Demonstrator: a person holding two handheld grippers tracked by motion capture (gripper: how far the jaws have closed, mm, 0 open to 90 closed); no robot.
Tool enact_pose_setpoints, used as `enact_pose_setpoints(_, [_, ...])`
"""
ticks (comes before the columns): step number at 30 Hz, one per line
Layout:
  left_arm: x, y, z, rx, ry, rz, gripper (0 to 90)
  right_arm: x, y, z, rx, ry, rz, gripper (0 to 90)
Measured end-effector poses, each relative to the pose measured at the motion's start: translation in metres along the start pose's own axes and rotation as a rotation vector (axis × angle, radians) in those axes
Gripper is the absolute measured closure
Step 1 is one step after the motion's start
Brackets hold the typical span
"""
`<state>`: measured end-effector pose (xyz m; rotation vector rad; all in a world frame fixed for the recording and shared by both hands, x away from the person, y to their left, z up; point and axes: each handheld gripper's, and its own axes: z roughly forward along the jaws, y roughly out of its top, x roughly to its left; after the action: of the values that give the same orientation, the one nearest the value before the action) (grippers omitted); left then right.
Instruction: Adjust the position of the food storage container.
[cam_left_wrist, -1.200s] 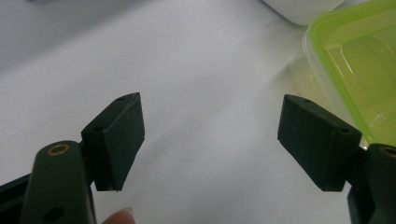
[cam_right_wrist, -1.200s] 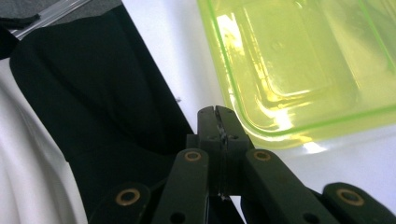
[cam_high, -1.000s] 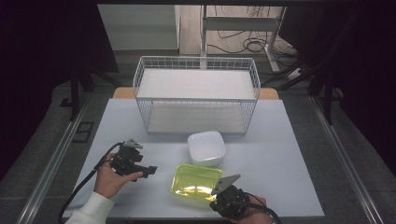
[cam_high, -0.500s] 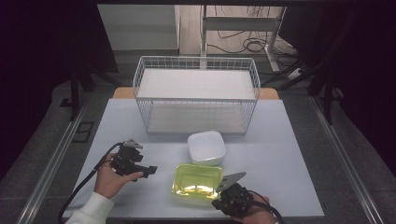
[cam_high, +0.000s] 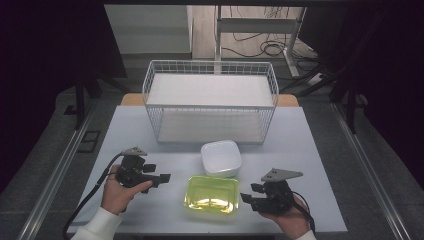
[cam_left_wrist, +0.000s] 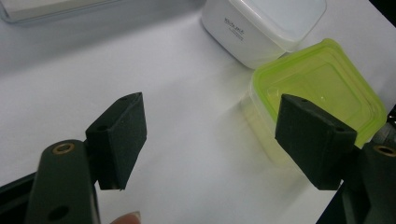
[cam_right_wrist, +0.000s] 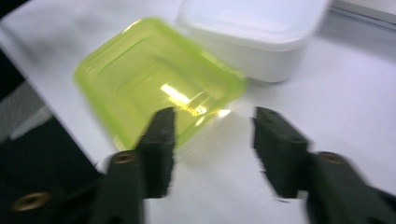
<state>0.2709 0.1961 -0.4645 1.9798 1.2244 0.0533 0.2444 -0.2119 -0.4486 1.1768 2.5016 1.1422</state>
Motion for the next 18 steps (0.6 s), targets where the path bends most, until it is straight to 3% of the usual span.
enact_pose_setpoints(6, [-0.004,-0.001,0.001,-0.023,-0.056,-0.022,25.3,-0.016,-0.002,0.0,-0.018,-0.029,0.079,29.4])
enact_pose_setpoints(18, [-0.007,-0.004,0.002,-0.024,-0.02,-0.013,25.4,-0.038,-0.008,-0.002,-0.018,-0.045,0.115,27.3])
